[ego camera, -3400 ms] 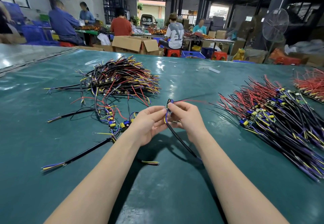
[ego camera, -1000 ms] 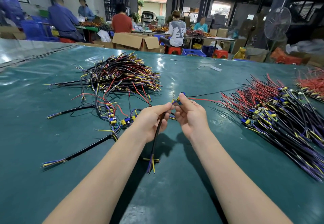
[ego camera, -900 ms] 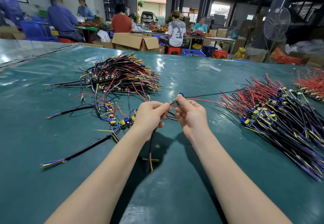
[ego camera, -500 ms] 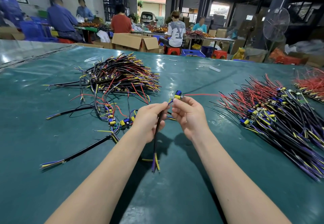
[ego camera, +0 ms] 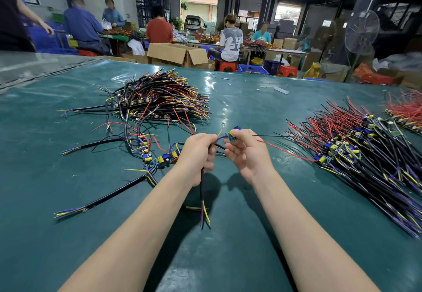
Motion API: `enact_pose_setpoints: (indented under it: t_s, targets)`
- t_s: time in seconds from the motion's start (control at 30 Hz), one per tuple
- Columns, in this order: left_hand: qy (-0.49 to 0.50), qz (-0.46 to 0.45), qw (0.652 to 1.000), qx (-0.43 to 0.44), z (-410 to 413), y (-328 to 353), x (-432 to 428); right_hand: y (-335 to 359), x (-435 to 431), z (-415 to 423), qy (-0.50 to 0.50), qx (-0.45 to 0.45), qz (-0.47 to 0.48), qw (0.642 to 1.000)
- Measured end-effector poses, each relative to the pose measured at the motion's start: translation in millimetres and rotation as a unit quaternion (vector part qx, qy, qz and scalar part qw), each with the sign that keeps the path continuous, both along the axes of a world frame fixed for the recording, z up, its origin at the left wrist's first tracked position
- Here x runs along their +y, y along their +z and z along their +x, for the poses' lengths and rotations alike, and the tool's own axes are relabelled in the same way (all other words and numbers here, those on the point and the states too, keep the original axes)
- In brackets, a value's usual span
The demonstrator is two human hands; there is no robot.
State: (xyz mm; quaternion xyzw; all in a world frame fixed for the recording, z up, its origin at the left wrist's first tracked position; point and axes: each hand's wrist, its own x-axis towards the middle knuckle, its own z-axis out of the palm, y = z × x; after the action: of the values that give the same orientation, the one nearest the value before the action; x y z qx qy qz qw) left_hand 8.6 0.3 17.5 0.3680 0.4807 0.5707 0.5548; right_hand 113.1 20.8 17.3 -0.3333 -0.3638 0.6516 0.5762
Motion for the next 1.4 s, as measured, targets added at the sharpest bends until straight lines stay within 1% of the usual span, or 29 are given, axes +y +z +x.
enact_pose_setpoints:
  t_s: [0.07,0.17,0.27,0.4,0.5,0.6,0.67,0.8,0.87,0.93,1.0,1.07,1.13,1.17,1.27,1.33,1.4]
  targets:
    - [-0.036,0.033,0.998,0.044,1,-1,-1,0,1,2,-0.036,-0.025,0.027,0.999]
    - [-0.044,0.067,0.989,0.124,0,-4,-1,0,3,4,-0.055,-0.074,0.060,0.994]
    - [-0.031,0.086,0.985,0.143,-2,-5,-2,0,2,5,-0.043,-0.094,0.070,0.992]
    - [-0.009,0.086,0.987,0.136,-3,-5,-2,1,2,4,-0.023,-0.122,0.101,0.987]
    - [0.029,0.074,0.988,0.132,-4,-5,1,0,3,2,-0.014,-0.150,0.113,0.982]
    - [0.048,0.058,0.990,0.122,-3,-6,2,0,3,2,-0.009,-0.126,0.113,0.986]
    - [0.036,0.058,0.992,0.101,-4,-6,2,0,4,3,-0.003,-0.109,0.113,0.988]
    - [0.001,0.058,0.997,0.056,-8,-1,3,-1,5,4,0.006,-0.119,0.135,0.984]
    - [-0.032,0.031,0.999,0.008,-11,0,3,-2,6,4,0.012,-0.122,0.145,0.982]
    - [-0.066,-0.001,0.998,-0.007,-12,0,3,-4,7,6,0.006,-0.137,0.148,0.980]
    - [-0.079,-0.013,0.996,0.026,-11,-1,3,-7,10,8,-0.022,-0.161,0.143,0.976]
    - [-0.065,0.001,0.992,0.110,-10,-4,2,-10,12,10,-0.044,-0.206,0.149,0.966]
    - [-0.033,0.030,0.981,0.190,-10,-7,1,-11,12,9,-0.045,-0.249,0.161,0.954]
    - [-0.014,0.041,0.978,0.203,-10,-7,1,-12,11,8,-0.037,-0.243,0.163,0.955]
    - [0.032,0.053,0.980,0.187,-11,-8,4,-9,10,5,-0.015,-0.164,0.152,0.975]
    - [0.042,0.050,0.981,0.181,-11,-8,5,-9,10,3,-0.011,-0.132,0.138,0.982]
    - [0.033,0.035,0.988,0.149,-11,-9,6,-10,9,0,-0.005,-0.117,0.125,0.985]
